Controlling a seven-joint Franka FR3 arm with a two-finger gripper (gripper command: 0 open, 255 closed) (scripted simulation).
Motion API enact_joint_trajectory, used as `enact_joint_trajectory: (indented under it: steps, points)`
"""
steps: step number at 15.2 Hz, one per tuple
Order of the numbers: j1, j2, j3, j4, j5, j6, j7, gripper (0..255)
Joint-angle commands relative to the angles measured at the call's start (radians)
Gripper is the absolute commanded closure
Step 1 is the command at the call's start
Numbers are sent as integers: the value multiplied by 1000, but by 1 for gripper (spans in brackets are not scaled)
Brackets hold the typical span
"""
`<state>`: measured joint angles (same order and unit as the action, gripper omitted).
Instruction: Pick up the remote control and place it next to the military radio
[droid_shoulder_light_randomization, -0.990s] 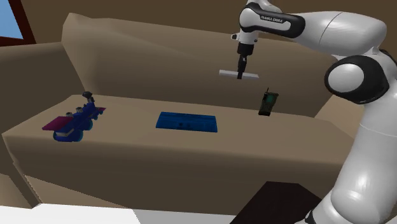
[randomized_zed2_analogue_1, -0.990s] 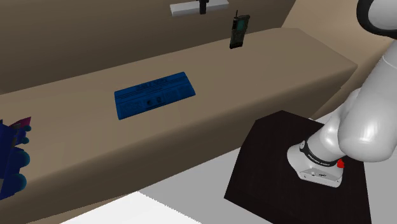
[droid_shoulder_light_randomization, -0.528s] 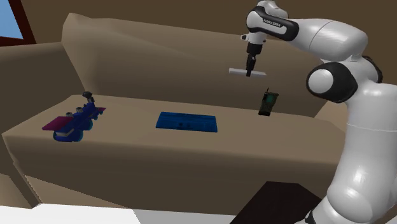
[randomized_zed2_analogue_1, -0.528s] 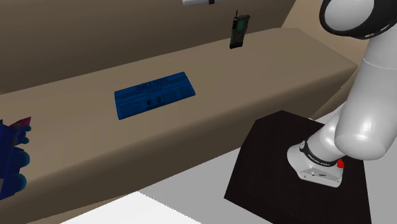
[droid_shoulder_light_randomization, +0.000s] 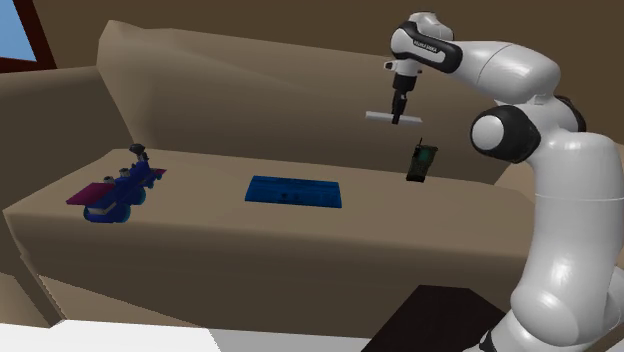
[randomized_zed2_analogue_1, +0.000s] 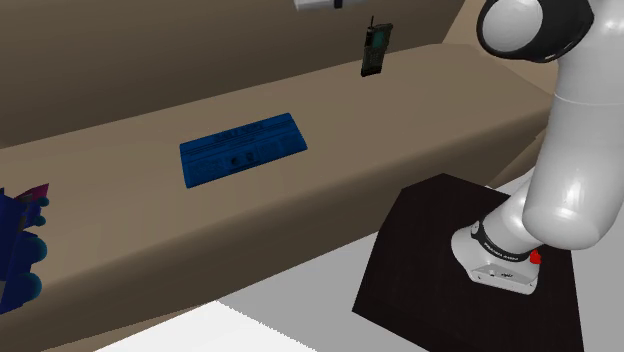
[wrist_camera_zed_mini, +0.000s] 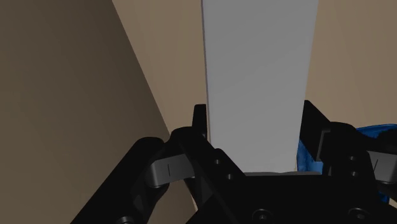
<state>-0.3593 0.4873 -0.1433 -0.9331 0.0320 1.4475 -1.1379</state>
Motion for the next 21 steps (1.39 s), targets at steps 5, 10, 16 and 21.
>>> enact_joint_trajectory:
  steps: [5, 10, 16, 21]
  points:
    - [11, -58, -1, -178, -7, 121, 2, 255]
    - [16, -84, -1, -286, -11, 203, 4, 255]
    - [20, -100, 0, -391, -13, 292, 7, 255]
    - [23, -104, 0, -464, -14, 361, 8, 255]
